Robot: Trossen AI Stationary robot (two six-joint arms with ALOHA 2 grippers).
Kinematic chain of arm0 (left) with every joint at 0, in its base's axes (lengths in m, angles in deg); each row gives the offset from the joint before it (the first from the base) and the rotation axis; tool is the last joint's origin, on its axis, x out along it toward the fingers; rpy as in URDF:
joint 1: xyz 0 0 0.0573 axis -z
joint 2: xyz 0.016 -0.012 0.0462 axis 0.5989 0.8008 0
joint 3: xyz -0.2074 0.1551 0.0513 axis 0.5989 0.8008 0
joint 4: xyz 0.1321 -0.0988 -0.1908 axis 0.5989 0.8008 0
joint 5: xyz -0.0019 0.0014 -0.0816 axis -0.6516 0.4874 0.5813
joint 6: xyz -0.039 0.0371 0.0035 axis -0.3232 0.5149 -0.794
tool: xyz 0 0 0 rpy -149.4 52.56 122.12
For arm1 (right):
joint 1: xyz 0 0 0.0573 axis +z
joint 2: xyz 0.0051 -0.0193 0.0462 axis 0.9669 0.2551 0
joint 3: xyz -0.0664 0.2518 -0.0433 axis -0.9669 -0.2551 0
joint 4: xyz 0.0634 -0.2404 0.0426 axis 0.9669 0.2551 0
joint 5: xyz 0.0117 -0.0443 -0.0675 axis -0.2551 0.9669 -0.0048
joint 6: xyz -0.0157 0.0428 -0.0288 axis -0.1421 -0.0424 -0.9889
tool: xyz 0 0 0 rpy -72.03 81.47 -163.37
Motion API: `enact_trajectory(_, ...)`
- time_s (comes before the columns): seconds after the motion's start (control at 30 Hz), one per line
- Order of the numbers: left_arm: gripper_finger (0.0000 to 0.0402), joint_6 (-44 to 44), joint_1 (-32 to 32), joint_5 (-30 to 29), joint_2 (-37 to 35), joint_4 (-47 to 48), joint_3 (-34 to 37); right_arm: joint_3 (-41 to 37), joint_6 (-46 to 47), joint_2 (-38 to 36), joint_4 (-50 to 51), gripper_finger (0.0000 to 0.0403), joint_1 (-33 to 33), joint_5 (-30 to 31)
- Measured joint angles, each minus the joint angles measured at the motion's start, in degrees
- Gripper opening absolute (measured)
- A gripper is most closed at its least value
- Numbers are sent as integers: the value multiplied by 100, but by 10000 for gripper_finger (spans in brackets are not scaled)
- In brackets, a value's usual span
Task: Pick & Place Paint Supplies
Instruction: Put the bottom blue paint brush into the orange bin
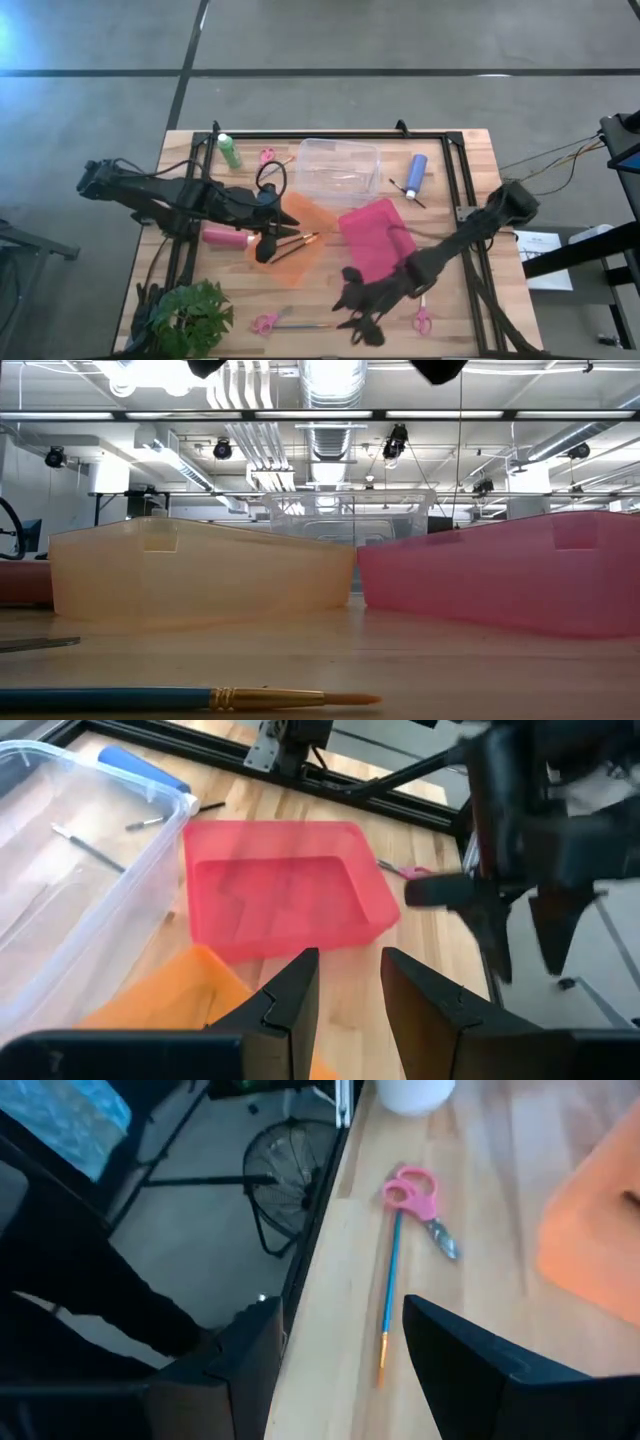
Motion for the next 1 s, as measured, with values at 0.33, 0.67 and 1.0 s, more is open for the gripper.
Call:
enact_trajectory(0.33,120,47,112,-5,-742,705,8,1289,370,1700,178,203,278,37)
enact_trajectory(0.67,121,120,121,-21,-1267,935,325,1551,687,2201,961,203,320,543)
enact_trajectory(1.0,121,-138,299,-1,-1421,726,679,1475,734,2247,1287,203,167,725)
